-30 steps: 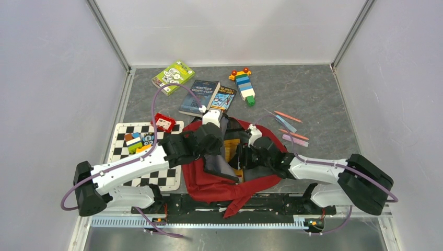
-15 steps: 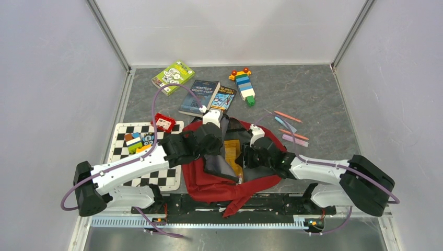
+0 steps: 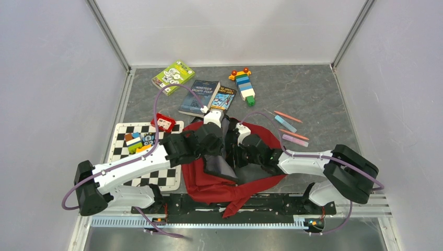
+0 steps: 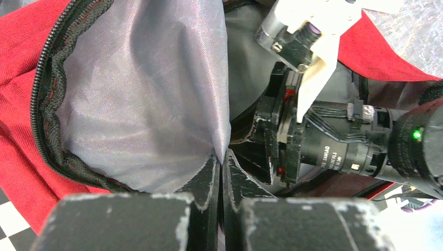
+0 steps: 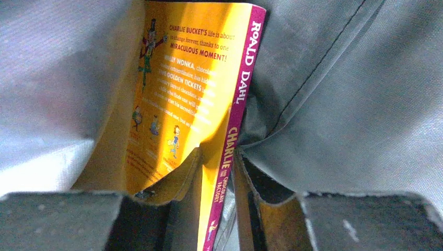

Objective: Pack the student bag
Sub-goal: Place the book in the student bag, then pick up the book from the center of the board.

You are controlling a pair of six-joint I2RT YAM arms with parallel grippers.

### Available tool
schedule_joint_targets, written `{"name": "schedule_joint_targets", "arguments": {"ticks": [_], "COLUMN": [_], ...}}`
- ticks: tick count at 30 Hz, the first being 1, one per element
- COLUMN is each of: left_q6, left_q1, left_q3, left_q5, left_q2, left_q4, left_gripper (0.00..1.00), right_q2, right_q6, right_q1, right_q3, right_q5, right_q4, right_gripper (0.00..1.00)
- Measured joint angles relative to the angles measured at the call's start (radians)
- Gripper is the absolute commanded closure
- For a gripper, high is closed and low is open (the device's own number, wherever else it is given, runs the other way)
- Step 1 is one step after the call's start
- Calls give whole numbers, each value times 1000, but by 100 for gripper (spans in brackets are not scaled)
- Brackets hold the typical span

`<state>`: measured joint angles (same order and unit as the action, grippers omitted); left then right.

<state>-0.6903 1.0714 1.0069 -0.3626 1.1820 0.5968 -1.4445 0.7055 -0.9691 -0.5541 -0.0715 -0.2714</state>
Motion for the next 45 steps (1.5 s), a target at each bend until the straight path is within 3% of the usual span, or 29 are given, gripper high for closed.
{"name": "schedule_joint_targets", "arguments": {"ticks": [1, 4, 7, 9, 10, 14, 18, 22, 26, 31, 45], "left_q6": [0, 1, 8, 20, 25, 58, 152, 299, 423, 492, 488], "left_q1": [-1, -10, -27, -42, -52, -105, -251, -549, -787, -985, -1276], "left_q3": [0, 0, 0, 0, 2, 23, 89, 153, 243, 373, 951], "left_q5": [0, -1, -2, -3, -3, 4, 79, 185, 319, 475, 678], "left_q2": [0, 0, -1, -3, -6, -30, -43, 5, 187, 463, 1116], "left_q4": [0, 5, 17, 31, 42, 76, 97, 85, 32, -43, -168], "left_gripper": [96, 67, 24, 4, 1, 0, 0, 0, 0, 0, 0], "right_q2": [5, 53, 137, 201, 236, 384, 502, 556, 564, 563, 587], "right_q6": [-3, -26, -65, -96, -112, -173, -237, -299, -343, -373, -415], "right_q1": [0, -2, -1, 5, 10, 33, 72, 110, 119, 119, 119], "right_q3": [0, 2, 2, 1, 1, -1, -37, -112, -171, -192, -151], "right_q5": [5, 26, 51, 75, 90, 159, 217, 262, 282, 295, 411], "right_q4": [5, 43, 85, 129, 159, 287, 426, 520, 546, 544, 433], "right_gripper": [64, 51, 35, 25, 21, 11, 6, 4, 3, 3, 2]}}
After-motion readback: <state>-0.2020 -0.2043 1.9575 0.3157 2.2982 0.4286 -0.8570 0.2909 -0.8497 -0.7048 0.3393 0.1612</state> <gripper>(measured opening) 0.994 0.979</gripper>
